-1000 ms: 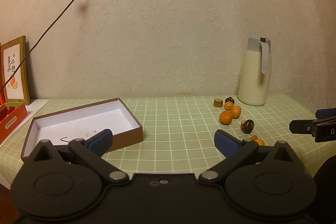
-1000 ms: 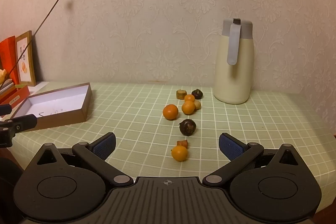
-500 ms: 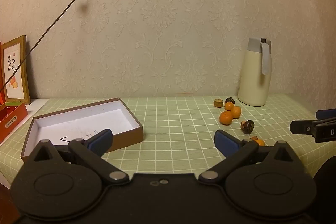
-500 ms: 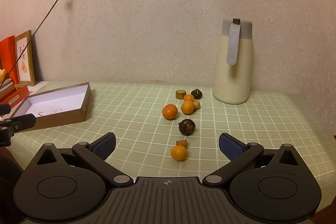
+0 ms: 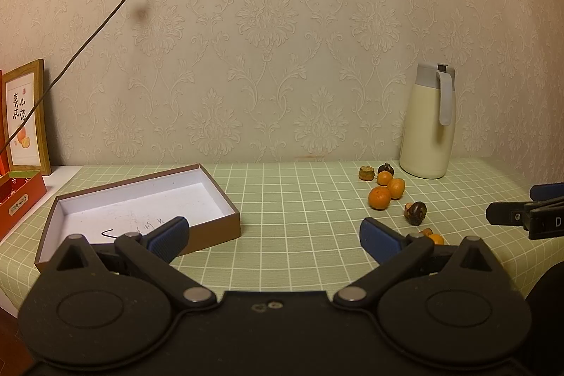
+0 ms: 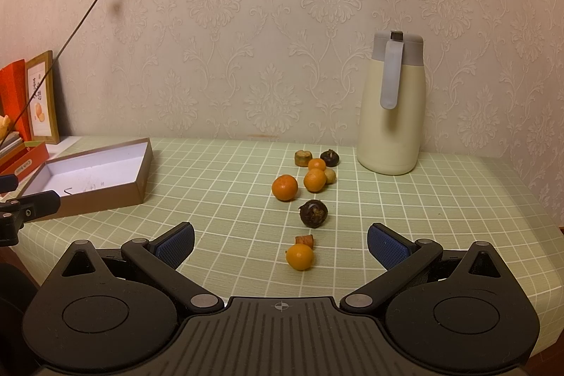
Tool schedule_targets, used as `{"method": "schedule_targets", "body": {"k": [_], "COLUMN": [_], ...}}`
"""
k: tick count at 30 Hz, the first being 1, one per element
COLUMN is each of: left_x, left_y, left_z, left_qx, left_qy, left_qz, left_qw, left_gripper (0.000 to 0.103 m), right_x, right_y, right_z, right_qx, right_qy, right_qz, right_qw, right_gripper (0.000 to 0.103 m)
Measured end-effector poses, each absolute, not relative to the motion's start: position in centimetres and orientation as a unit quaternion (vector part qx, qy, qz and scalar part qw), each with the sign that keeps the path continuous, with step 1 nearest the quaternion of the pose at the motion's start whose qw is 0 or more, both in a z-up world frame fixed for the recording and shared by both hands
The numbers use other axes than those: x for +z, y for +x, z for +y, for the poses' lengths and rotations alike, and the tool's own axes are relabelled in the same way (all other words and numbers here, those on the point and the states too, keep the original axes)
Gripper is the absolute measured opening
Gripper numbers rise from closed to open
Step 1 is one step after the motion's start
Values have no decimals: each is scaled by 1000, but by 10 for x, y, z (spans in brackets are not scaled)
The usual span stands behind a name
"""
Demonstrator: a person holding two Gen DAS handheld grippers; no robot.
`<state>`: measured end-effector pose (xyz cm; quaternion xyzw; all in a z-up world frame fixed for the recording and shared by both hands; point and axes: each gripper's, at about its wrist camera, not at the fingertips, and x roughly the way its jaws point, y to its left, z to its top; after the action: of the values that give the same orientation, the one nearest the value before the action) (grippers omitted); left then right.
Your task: Organize fruits
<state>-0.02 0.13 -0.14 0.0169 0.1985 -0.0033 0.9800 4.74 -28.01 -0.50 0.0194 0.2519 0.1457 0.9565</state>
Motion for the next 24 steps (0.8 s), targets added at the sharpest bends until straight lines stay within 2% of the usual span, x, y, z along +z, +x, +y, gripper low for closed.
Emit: {"method": "schedule_targets", "body": {"k": [24], "left_x": [-2], "left_y": [0], "left_z": [2], "left_qx": [-3], "left_qy": [17], "left_qz": [199], "left_qw": [980], "left_gripper": [97], "right_x": [-5], "right_y": [48], "right_z": [-280], "right_qx": [146], "right_qy": [19], "right_qz": [253], "right_qw": [956], "right_gripper": [103]}}
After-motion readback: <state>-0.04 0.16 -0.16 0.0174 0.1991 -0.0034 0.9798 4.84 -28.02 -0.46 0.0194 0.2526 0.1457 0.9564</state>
